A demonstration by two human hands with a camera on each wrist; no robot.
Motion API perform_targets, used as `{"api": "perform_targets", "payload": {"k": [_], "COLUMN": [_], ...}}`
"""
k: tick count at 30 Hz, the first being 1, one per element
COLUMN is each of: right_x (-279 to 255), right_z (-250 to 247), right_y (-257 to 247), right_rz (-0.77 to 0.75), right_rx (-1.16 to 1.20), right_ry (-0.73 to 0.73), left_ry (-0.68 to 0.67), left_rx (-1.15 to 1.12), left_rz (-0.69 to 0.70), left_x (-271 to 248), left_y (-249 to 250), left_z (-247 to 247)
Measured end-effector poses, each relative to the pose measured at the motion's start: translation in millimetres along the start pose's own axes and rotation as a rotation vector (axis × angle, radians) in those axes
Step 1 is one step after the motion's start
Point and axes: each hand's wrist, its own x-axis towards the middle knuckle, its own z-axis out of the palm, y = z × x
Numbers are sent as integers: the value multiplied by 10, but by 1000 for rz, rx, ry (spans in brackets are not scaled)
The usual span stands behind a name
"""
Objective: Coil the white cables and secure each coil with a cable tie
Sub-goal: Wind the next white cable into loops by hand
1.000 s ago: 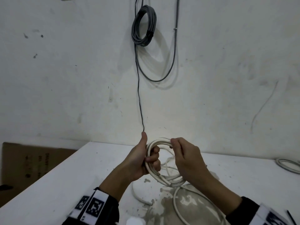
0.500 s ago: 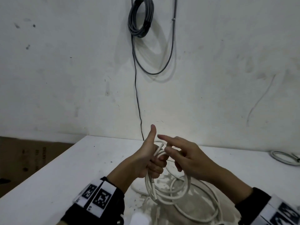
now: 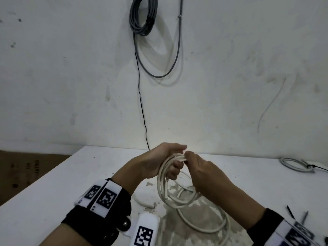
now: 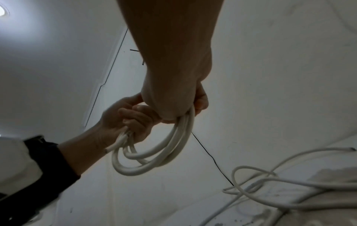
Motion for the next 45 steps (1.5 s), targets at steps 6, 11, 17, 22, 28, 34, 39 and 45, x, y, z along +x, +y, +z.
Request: {"api": "perform_targets", "payload": {"k": [6,11,17,22,28,34,39,45], "right_x": [-43,-31,-91,-197,-225,-168,-136,-51], "right_z": [-93,-95,-175,-205,-222,-285,-300,-275], "right_y": [78,92,-30,37,-22,-112,-148,-96], "right_rz": [311,495,459,466,334,494,595,689], "right_rx": [207,348,415,509,551,845,1208,1373], "right_ry": [-43,-16,-24,-32,44,215,170,-25], "left_ry": [215,553,757,734,669,568,633,819], "left_rx": [365,727,993,912,712,799,1027,1241], "left_rz": [253,553,659,704,730,704,707,869], "left_x": [-69,32,142,103,37,-13,-29,19], "left_y": [-204,-365,-472,-538,-535,-533,-554,-639], "left_z": [13,124,120,134,138,133,68,5]}}
